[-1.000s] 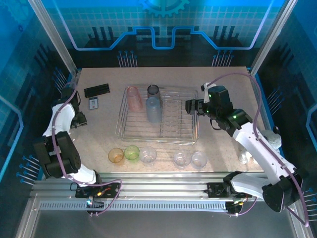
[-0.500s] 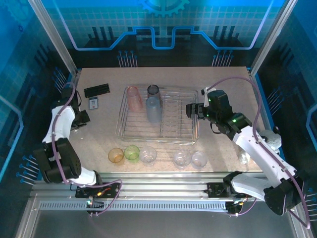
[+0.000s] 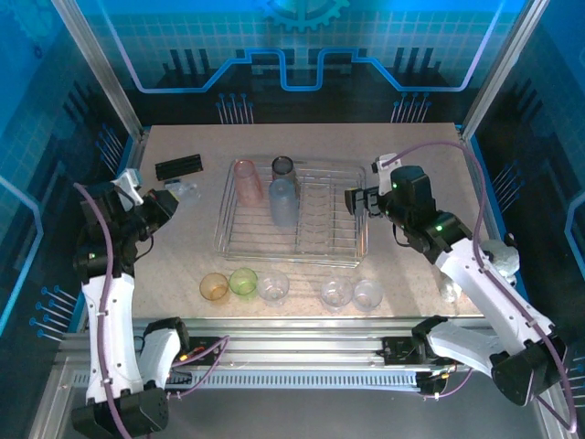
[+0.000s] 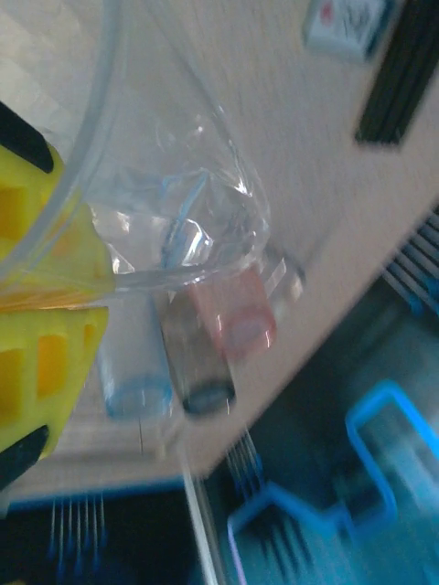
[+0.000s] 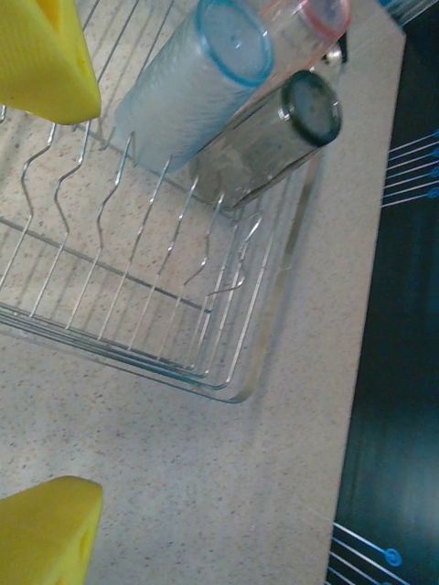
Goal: Load the cups into the dish rack
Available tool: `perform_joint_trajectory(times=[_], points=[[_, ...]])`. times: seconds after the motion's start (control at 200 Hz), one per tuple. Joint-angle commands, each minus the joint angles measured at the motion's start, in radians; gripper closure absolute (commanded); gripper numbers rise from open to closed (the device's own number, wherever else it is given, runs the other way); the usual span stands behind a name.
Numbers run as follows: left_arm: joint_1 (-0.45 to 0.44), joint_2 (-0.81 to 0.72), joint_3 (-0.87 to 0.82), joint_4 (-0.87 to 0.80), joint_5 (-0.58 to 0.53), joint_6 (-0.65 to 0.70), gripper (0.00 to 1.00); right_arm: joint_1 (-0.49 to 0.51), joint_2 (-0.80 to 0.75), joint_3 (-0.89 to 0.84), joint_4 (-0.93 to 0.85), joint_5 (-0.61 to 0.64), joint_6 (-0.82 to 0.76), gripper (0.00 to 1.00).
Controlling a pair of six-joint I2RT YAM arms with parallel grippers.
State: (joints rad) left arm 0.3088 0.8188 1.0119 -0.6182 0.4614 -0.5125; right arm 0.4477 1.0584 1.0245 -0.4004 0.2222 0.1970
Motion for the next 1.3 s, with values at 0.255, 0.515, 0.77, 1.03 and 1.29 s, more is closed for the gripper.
perform_joint_trajectory(times=[0.255, 0.515, 0.77, 1.03, 1.29], points=[[-0.131, 0.001, -0.019, 0.463, 0.336, -0.395, 1.0, -0.022, 0.118, 0.27, -0.122, -0.1, 0.021, 0.0], [-0.274, 0.059, -0.084, 0.969, 0.352, -0.657, 1.0, -0.028, 0.21, 0.448, -0.07, -0.377, 0.177, 0.0], [-0.31, 0.188, -0.129, 1.402, 0.316, -0.928, 1.0, -0.016, 0.29, 0.477, 0.22, -0.598, 0.474, 0.0], [-0.351, 0.302, -0.143, 1.682, 0.263, -1.097, 1.0, 0.056, 0.404, 0.567, 0.312, -0.629, 0.527, 0.0], [-0.386, 0.325, -0.142, 1.692, 0.268, -1.089, 1.0, 0.091, 0.481, 0.625, 0.412, -0.675, 0.583, 0.0]])
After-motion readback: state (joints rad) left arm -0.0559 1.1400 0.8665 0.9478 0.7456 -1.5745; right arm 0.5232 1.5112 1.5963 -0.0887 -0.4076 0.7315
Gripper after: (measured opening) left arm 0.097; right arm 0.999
